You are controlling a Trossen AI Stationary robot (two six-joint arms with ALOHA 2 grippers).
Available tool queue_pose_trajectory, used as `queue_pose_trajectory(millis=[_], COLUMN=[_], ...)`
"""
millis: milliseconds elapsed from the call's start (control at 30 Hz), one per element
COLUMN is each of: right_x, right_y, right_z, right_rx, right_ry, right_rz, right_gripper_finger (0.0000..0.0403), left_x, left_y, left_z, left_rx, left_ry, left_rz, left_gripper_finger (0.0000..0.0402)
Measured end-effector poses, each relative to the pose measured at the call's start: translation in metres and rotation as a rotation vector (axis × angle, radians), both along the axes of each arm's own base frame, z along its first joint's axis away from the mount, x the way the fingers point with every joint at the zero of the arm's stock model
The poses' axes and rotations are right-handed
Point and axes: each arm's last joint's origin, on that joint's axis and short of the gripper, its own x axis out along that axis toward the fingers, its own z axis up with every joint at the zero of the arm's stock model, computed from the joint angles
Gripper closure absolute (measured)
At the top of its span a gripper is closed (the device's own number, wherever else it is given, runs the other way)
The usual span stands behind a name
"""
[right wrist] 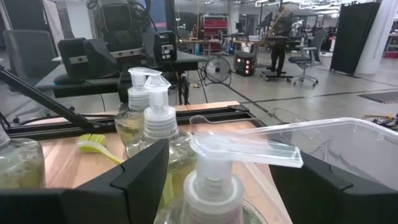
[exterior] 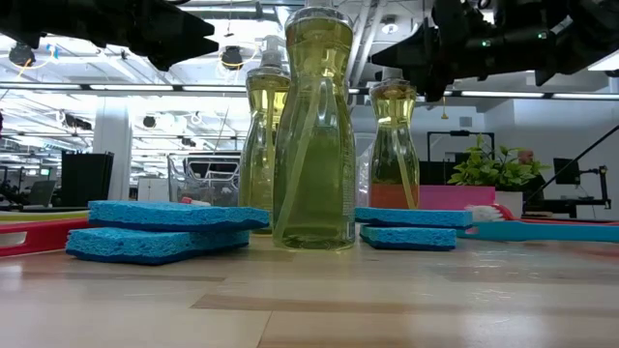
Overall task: Pick & Place Kitchen Sink Supplies
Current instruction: Put the green dish soap into the white bin
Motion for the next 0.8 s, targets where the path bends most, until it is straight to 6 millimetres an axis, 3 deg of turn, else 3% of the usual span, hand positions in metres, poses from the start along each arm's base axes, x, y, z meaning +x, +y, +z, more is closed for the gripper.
queue_pose_trajectory(millis=[433,800], right_x=[0.0000,0.0002], right_y=[0.0000,0.0001], right_z=[-0.0005,-0.0024], right_rx=[0.001,0.002], right_ry=[0.005,0.025], right_rz=[0.000,0.004], right_gripper_finger=[0.0147,0.0291], left_x=[0.0000,0.0000], left_y=[0.0000,-0.0001], left_z=[-0.0001,-0.0001], left_rx=[0.000,0.000], left_ry=[0.000,0.000], left_rz=[0.000,0.000], left_gripper_finger=[0.0165,0.0165])
